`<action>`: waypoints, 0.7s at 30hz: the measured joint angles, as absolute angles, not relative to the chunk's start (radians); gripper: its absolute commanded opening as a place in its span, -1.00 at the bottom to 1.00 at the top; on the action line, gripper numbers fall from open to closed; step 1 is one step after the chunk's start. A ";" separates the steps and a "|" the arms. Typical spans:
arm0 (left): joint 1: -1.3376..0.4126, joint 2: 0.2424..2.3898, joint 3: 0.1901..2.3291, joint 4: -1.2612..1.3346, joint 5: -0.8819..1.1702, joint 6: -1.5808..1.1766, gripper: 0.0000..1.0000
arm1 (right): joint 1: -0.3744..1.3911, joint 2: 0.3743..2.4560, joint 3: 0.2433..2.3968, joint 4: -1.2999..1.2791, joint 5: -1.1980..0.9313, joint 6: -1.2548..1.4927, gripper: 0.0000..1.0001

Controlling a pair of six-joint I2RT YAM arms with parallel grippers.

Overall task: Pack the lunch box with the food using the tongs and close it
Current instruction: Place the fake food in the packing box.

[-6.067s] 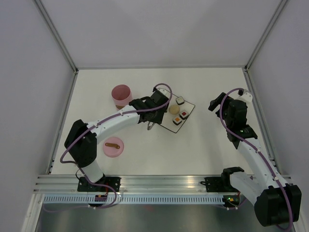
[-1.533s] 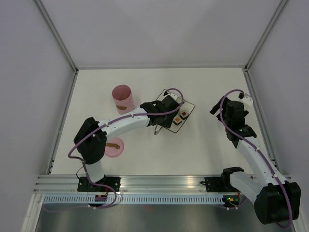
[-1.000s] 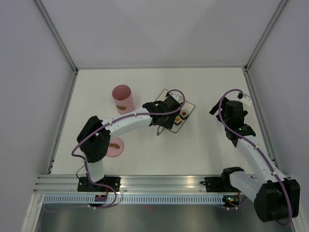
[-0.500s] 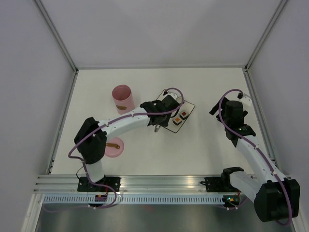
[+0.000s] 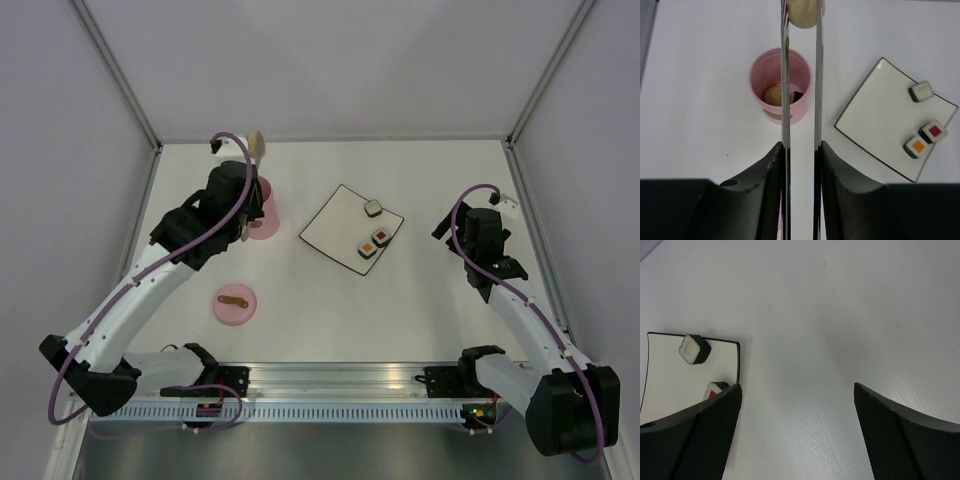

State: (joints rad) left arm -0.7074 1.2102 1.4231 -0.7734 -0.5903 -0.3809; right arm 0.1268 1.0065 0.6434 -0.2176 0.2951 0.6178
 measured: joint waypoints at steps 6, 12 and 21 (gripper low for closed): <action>-0.585 1.175 1.333 -0.822 -0.566 -0.381 -0.60 | 0.127 1.015 0.643 -0.217 0.285 0.618 0.96; -0.572 1.212 1.302 -0.839 -0.502 -0.386 -0.59 | 0.127 1.015 0.643 -0.217 0.277 0.618 0.96; -0.562 1.225 1.285 -0.841 -0.484 -0.401 -0.44 | 0.127 1.018 0.640 -0.217 0.277 0.618 0.96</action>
